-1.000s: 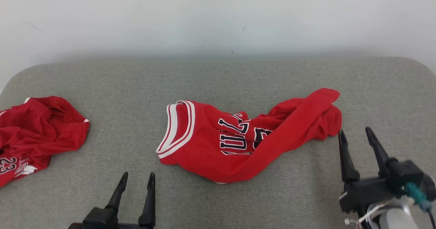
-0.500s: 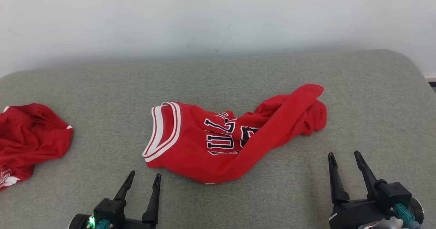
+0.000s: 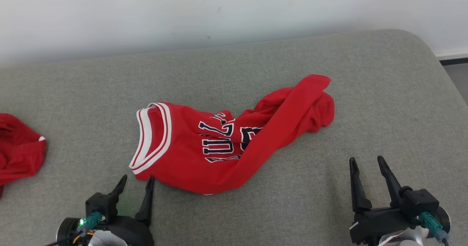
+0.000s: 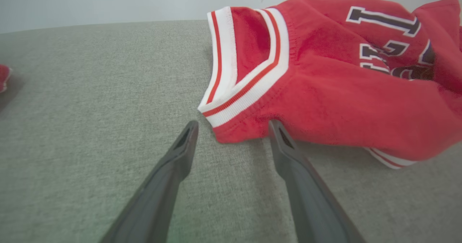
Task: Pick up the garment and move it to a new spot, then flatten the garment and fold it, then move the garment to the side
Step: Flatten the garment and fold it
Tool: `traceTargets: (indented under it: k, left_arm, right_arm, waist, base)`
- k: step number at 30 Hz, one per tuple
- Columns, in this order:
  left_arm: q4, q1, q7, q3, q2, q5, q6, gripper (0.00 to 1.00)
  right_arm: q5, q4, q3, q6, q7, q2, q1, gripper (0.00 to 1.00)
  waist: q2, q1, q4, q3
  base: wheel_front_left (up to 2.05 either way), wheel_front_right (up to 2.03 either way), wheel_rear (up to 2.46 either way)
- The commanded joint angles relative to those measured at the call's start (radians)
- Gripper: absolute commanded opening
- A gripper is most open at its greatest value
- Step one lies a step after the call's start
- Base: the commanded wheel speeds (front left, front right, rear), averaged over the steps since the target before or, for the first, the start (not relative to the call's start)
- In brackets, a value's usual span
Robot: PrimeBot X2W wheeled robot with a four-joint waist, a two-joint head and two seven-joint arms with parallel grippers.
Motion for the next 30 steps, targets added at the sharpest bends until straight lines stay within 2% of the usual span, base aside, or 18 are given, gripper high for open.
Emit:
traceTargets:
  k: [1, 8, 12, 13, 14, 15, 20, 30]
  left_arm:
    - [0.006, -0.018, -0.004, -0.002, 0.009, -0.004, 0.002, 1.0]
    - [0.097, -0.064, -0.004, 0.005, 0.006, -0.07, 0.002, 1.0]
    - [0.141, -0.086, -0.003, -0.028, -0.005, -0.118, 0.002, 1.0]
    - [0.146, -0.091, -0.003, -0.042, -0.007, -0.128, 0.002, 0.46]
    - [0.15, -0.096, -0.003, -0.053, -0.006, -0.138, 0.002, 0.28]
    - [0.152, -0.101, -0.003, -0.065, -0.001, -0.147, 0.002, 0.0]
    - [0.105, -0.087, -0.004, -0.094, 0.013, -0.162, 0.002, 0.0]
    - [-0.173, 0.073, -0.004, -0.083, 0.025, -0.068, 0.002, 0.0]
  right_arm:
    - [0.002, 0.0, -0.001, 0.002, -0.001, 0.004, -0.007, 1.0]
    - [-0.007, 0.004, -0.004, 0.002, -0.001, 0.009, -0.013, 1.0]
    - [-0.011, 0.009, -0.002, 0.002, -0.001, 0.012, -0.02, 1.0]
    - [-0.011, 0.011, -0.002, 0.002, -0.001, 0.011, -0.022, 1.0]
    - [-0.011, 0.012, -0.001, 0.002, -0.001, 0.01, -0.022, 1.0]
    - [-0.01, 0.014, 0.0, 0.002, -0.001, 0.009, -0.021, 1.0]
    - [-0.014, 0.021, -0.003, 0.002, -0.001, 0.011, -0.004, 1.0]
    - [-0.003, 0.025, -0.027, 0.002, -0.001, 0.017, 0.047, 1.0]
  waist:
    - [0.0, -0.0001, -0.015, 0.016]
    - [0.0, -0.0001, -0.024, 0.026]
    - [0.0, -0.0001, -0.025, 0.025]
    - [0.0, -0.0001, -0.024, 0.024]
    - [0.0, -0.0001, -0.024, 0.023]
    - [0.0, -0.0001, -0.023, 0.021]
    - [0.0, -0.0001, -0.013, -0.003]
    - [0.0, -0.0001, 0.037, -0.064]
  base:
    - [0.0, 0.0, 0.0]
    - [0.0, 0.0, 0.0]
    - [0.0, 0.0, 0.0]
    - [0.0, 0.0, 0.0]
    - [0.0, 0.0, 0.0]
    - [0.0, 0.0, 0.0]
    - [0.0, 0.0, 0.0]
    - [0.0, 0.0, 0.0]
